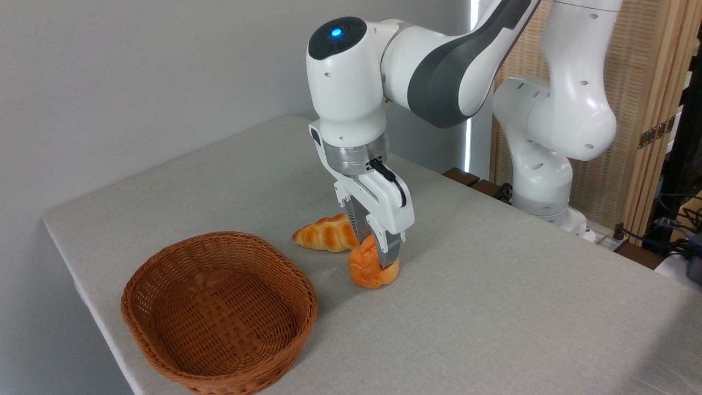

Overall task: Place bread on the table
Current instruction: 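Lower the bun onto the table and open the gripper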

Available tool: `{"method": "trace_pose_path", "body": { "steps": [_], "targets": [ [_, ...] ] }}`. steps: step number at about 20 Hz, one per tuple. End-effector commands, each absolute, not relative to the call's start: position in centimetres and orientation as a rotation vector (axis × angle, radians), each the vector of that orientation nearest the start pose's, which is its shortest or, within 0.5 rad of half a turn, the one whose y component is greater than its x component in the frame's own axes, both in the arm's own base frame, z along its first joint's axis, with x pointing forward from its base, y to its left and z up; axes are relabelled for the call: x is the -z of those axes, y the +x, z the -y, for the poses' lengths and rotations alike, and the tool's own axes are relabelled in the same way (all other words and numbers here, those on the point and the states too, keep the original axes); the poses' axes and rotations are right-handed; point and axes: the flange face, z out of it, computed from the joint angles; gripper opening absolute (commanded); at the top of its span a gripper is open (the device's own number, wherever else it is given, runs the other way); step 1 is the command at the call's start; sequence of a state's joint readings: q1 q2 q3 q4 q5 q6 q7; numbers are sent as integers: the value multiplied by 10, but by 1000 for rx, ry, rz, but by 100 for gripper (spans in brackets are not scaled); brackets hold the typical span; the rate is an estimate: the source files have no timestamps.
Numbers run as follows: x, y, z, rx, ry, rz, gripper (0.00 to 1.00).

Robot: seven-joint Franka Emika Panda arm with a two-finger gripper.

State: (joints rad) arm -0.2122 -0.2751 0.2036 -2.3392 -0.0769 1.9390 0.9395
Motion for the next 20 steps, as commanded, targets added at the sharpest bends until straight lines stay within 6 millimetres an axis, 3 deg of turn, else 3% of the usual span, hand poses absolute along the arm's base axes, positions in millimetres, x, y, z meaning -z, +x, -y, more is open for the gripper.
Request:
{"method": "trace_pose_path", "body": {
  "steps": [1, 11, 14, 20],
  "targets": [
    [-434, 442, 7, -74, -2928, -1512, 100],
    [-435, 442, 7, -71, -2931, -1509, 100],
    [-445, 445, 6, -30, -2939, -1493, 100],
    [-520, 472, 1, 178, -2970, -1403, 100]
  ]
}}
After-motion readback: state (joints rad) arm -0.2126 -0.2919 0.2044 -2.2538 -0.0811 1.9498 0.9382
